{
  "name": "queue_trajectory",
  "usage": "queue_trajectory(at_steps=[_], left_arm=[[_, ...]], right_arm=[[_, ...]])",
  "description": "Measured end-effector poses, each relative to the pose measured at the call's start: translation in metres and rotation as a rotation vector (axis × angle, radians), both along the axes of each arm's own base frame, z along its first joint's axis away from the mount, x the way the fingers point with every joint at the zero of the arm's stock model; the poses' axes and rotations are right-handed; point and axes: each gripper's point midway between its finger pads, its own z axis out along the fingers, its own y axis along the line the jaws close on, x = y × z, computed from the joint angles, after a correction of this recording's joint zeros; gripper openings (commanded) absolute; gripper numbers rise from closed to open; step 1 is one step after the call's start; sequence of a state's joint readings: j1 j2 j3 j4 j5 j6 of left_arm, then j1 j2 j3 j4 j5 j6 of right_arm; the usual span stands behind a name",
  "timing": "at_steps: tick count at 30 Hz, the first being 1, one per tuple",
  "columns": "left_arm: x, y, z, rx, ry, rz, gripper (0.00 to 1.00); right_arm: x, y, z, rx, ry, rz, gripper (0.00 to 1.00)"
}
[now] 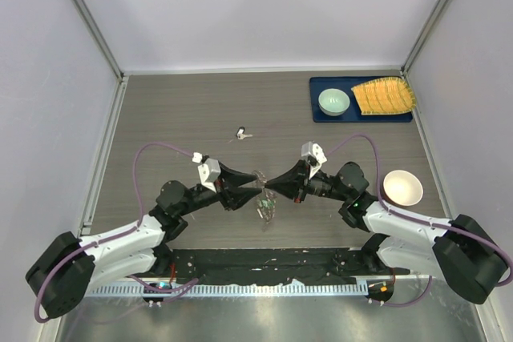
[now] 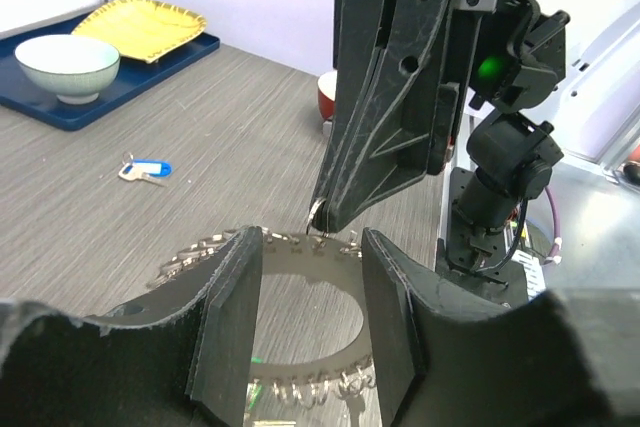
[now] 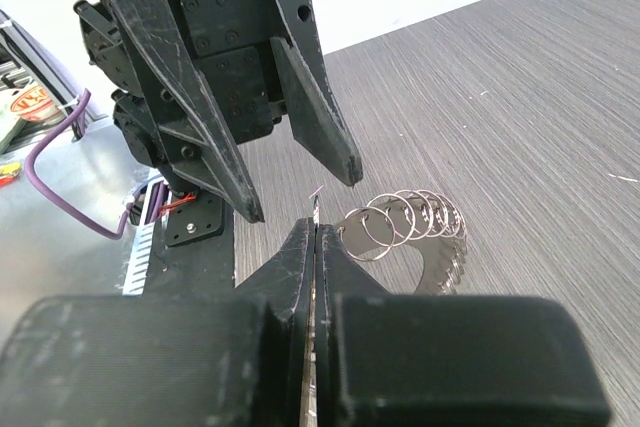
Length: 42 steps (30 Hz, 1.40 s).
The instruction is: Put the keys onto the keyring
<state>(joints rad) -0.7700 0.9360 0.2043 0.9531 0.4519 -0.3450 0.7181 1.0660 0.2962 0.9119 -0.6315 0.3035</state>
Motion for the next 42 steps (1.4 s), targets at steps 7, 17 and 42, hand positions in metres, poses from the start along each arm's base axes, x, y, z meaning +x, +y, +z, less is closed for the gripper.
queue_trajectory(at_steps=[7, 17, 42], left_arm=[[0.001, 0.002, -0.008, -0.001, 0.037, 0.015, 0.22], [0.001, -0.006, -0.015, -0.017, 0.094, -0.020, 0.15], [-0.006, -0.013, -0.008, -0.064, 0.138, -0.094, 0.00]], right_arm=[[0.000, -0.001, 0.004, 0.013, 0.000, -0.007, 0.01], [-0.001, -0.002, 0.007, 0.019, -0.002, -0.006, 0.01], [-0.002, -0.002, 0.011, 0.034, -0.020, 0.007, 0.08]])
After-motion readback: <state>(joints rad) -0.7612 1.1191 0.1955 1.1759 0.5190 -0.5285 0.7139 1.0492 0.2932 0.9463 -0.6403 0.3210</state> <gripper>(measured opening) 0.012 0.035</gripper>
